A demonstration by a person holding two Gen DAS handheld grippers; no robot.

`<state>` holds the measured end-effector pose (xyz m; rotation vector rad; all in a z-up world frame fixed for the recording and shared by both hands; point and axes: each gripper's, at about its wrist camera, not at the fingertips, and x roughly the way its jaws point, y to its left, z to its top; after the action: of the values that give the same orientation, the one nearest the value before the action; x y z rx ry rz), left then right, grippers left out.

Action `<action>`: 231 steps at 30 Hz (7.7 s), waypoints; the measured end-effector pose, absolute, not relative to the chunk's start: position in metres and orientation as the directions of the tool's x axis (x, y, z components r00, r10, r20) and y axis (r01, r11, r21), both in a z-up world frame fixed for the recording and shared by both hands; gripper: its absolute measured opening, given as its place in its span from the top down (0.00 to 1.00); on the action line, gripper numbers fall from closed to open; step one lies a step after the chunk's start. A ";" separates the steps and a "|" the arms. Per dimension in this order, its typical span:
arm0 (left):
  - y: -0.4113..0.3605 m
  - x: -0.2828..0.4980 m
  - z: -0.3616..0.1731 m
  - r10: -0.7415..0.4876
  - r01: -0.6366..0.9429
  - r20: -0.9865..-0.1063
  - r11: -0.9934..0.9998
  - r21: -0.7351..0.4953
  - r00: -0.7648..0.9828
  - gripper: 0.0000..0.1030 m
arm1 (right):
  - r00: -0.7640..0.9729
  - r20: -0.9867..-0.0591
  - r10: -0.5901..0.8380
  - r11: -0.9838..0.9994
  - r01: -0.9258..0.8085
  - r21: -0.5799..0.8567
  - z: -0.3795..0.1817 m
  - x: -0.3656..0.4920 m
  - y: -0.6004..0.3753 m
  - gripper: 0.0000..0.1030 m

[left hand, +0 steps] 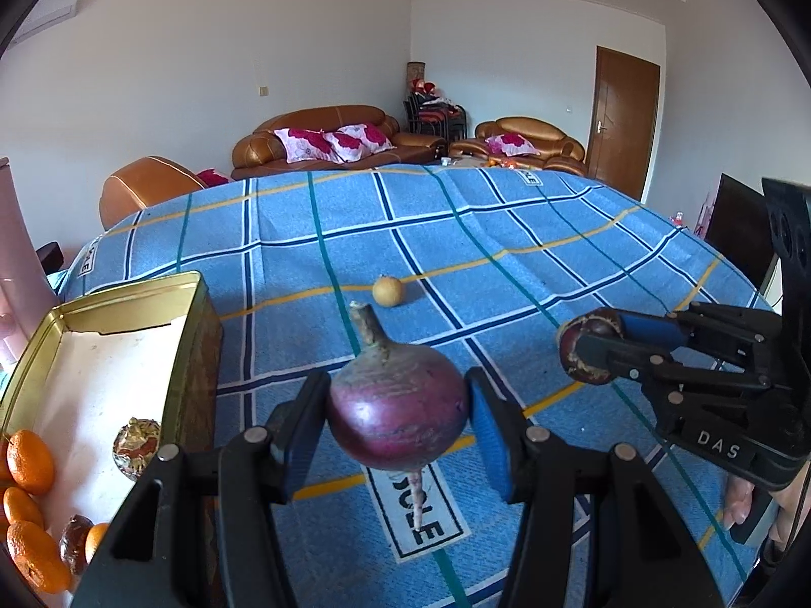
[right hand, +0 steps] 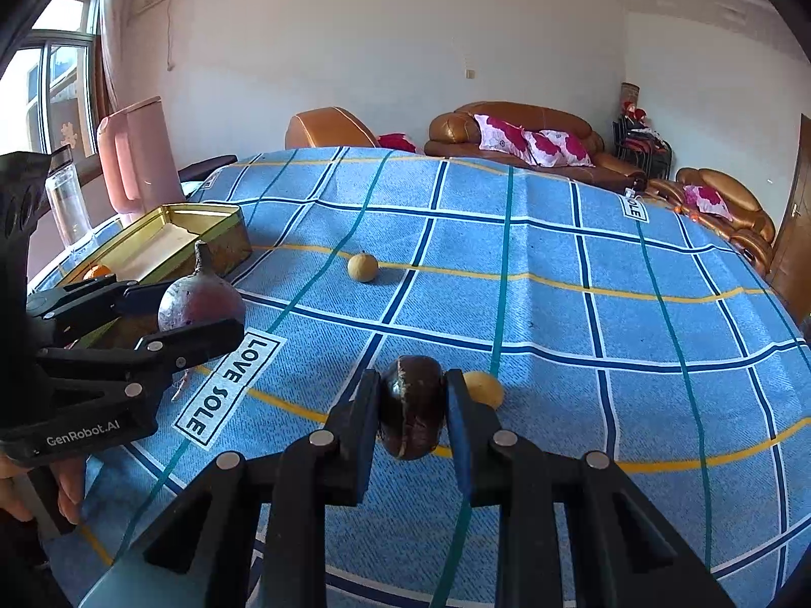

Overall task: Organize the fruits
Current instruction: 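Lift the red onion and the passion fruit off the cloth with both grippers, then carry the red onion and the passion fruit over the gold tray with both grippers, then lower the red onion into the tray while the right gripper lowers the passion fruit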

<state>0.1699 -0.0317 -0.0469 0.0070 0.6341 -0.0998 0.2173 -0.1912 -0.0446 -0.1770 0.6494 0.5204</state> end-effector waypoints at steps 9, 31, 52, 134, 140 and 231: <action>-0.025 0.157 -0.041 -0.074 0.067 -0.540 0.997 -0.033 0.839 0.45 | 0.721 -0.530 0.446 0.844 -0.536 -0.019 -0.033 0.201 -0.193 0.74; -0.027 0.132 -0.031 -0.030 0.040 -0.449 0.999 0.013 0.893 0.45 | 0.789 -0.377 0.484 0.838 -0.542 -0.058 -0.020 0.170 -0.193 0.74; -0.020 0.120 -0.029 -0.010 0.017 -0.436 1.000 0.012 0.900 0.45 | 0.786 -0.327 0.525 0.819 -0.571 -0.059 -0.017 0.156 -0.177 0.74; 0.083 0.069 -0.028 0.144 -0.165 -0.384 0.986 -0.022 0.912 0.45 | 0.652 -0.333 0.682 0.651 -0.748 -0.130 -0.022 0.116 -0.047 0.74; 0.089 0.067 -0.028 0.153 -0.174 -0.384 0.985 -0.019 0.911 0.45 | 0.645 -0.332 0.688 0.642 -0.755 -0.135 -0.022 0.114 -0.041 0.74; 0.162 0.030 -0.040 0.332 -0.351 -0.447 0.935 0.043 0.830 0.40 | 0.469 -0.490 0.735 0.419 -0.882 -0.216 -0.036 0.094 0.042 0.68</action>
<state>0.0297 0.1617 -0.0396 -0.0419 0.4665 0.3629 0.0941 0.0420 -0.0359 -0.4813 0.3445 1.0391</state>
